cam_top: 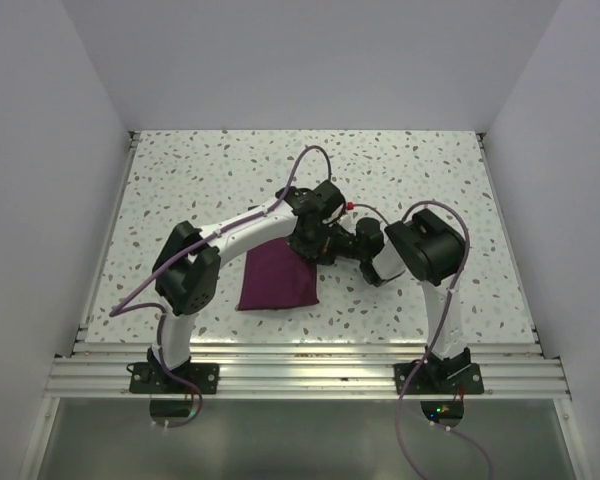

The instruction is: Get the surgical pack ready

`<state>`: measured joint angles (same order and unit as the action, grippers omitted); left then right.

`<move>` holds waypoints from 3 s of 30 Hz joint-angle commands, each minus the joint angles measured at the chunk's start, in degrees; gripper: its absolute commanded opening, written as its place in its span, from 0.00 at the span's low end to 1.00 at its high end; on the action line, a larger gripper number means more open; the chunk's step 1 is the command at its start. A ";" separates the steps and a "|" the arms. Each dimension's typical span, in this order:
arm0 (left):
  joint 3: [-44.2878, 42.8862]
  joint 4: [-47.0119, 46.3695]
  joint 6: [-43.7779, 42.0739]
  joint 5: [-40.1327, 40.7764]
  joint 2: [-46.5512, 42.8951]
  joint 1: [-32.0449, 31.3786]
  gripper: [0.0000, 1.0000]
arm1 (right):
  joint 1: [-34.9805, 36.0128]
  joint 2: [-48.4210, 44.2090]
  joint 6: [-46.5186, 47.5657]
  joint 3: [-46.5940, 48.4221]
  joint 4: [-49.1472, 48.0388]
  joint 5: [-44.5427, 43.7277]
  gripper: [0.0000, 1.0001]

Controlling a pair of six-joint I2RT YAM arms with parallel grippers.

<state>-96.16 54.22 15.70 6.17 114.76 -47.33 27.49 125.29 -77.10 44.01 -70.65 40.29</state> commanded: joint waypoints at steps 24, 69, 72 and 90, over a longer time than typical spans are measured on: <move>18.55 -24.07 4.33 -16.54 -16.50 2.86 0.31 | -10.09 -20.98 32.98 22.15 67.22 9.18 0.00; 36.32 -28.38 -2.08 -16.81 -12.55 14.54 0.16 | -10.61 -3.93 27.01 30.08 58.70 16.40 0.00; 34.12 -27.06 -2.96 -16.20 -12.46 16.92 0.17 | -10.52 -1.81 26.04 30.87 57.91 16.66 0.00; 38.50 -29.78 7.23 -22.26 -32.05 18.50 0.31 | -5.25 -0.93 29.90 41.06 66.96 15.34 0.00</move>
<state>-58.46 26.81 20.49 -15.29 83.24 -29.30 20.71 126.15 -48.10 81.67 -5.52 56.18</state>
